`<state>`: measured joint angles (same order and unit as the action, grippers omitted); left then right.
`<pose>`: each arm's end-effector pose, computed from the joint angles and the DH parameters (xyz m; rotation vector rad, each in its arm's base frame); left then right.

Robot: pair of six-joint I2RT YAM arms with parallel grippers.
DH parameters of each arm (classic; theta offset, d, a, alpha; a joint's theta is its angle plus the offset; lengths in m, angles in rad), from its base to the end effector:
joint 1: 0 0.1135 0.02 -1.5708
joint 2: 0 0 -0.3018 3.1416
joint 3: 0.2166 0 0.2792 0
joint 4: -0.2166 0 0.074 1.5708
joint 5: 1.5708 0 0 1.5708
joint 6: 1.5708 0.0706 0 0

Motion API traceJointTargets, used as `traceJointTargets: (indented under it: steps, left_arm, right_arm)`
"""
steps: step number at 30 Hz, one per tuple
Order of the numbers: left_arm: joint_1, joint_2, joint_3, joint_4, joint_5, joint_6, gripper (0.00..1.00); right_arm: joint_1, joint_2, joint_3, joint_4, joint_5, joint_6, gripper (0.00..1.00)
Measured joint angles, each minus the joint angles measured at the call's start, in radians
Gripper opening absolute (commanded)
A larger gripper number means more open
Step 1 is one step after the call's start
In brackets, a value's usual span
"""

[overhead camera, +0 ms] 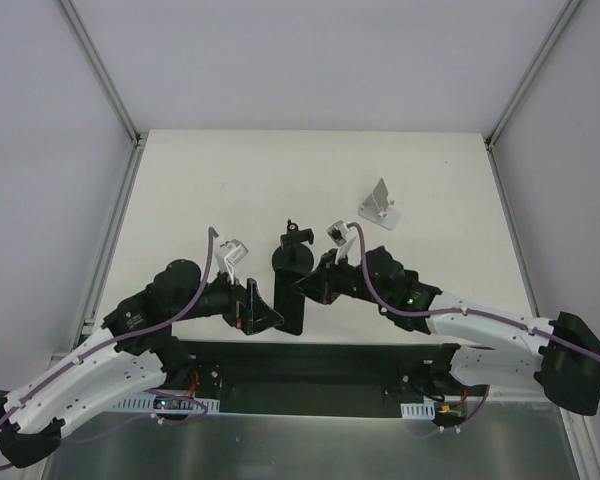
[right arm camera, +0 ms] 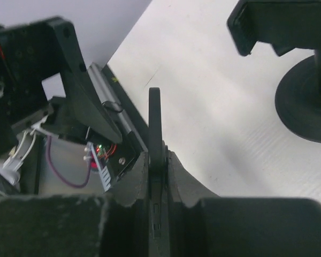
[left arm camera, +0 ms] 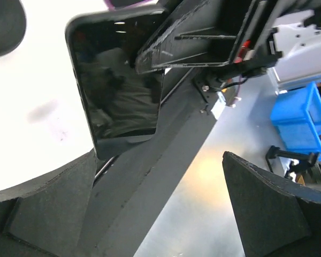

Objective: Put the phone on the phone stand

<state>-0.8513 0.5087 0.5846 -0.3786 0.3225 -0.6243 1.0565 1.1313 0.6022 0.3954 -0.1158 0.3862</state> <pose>0.0875 -0.1338 0.2990 0.4791 2.0228 -1.2694 0.1405 0.2653 0.2816 -0.6955 1.7124 1.1464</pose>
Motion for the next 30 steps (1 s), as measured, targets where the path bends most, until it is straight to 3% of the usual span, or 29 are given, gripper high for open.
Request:
traceJointTargets:
  steps: [4, 9, 10, 12, 13, 19, 20, 22, 24, 25, 28, 30]
  left_arm:
    - [0.0, 0.038, 0.058, 0.02, 0.086, 0.032, 0.95]
    - [-0.006, 0.21, 0.079, 0.096, 0.285, 0.063, 0.83]
    - [-0.011, 0.245, 0.079, 0.104, 0.309, 0.067, 0.73]
    - [-0.022, 0.286, 0.078, 0.115, 0.343, 0.068, 0.66]
    - [-0.027, 0.291, 0.078, 0.124, 0.358, 0.066, 0.56]
    - [-0.094, 0.341, 0.087, 0.251, 0.437, 0.058, 0.19]
    - [-0.106, 0.361, 0.091, 0.256, 0.439, 0.064, 0.07]
    - [-0.119, 0.397, 0.094, 0.263, 0.451, 0.079, 0.0]
    - [-0.135, 0.409, 0.098, 0.27, 0.46, 0.105, 0.0]
    - [-0.138, 0.409, 0.099, 0.269, 0.46, 0.114, 0.0]
    - [-0.144, 0.384, 0.103, 0.259, 0.397, 0.107, 0.0]
    - [-0.144, 0.351, 0.108, 0.239, 0.313, 0.102, 0.0]
  right_arm:
    - [-0.038, -0.098, -0.048, -0.003, -0.163, -0.039, 0.01]
    - [-0.037, -0.191, -0.06, -0.002, -0.326, -0.065, 0.01]
    - [-0.038, -0.207, -0.06, -0.003, -0.352, -0.068, 0.01]
    - [-0.04, -0.235, -0.06, -0.003, -0.404, -0.076, 0.01]
    - [-0.04, -0.24, -0.06, -0.003, -0.414, -0.077, 0.01]
    - [-0.04, -0.257, -0.06, -0.029, -0.46, -0.086, 0.01]
    - [-0.04, -0.257, -0.06, -0.039, -0.47, -0.085, 0.01]
    - [-0.04, -0.257, -0.054, -0.072, -0.477, -0.079, 0.01]
    - [-0.048, -0.255, -0.053, -0.096, -0.5, -0.06, 0.18]
    - [-0.048, -0.255, -0.05, -0.103, -0.505, -0.055, 0.43]
    - [-0.047, -0.257, -0.035, -0.119, -0.486, -0.056, 0.78]
    - [-0.047, -0.268, -0.024, -0.152, -0.448, -0.066, 0.87]
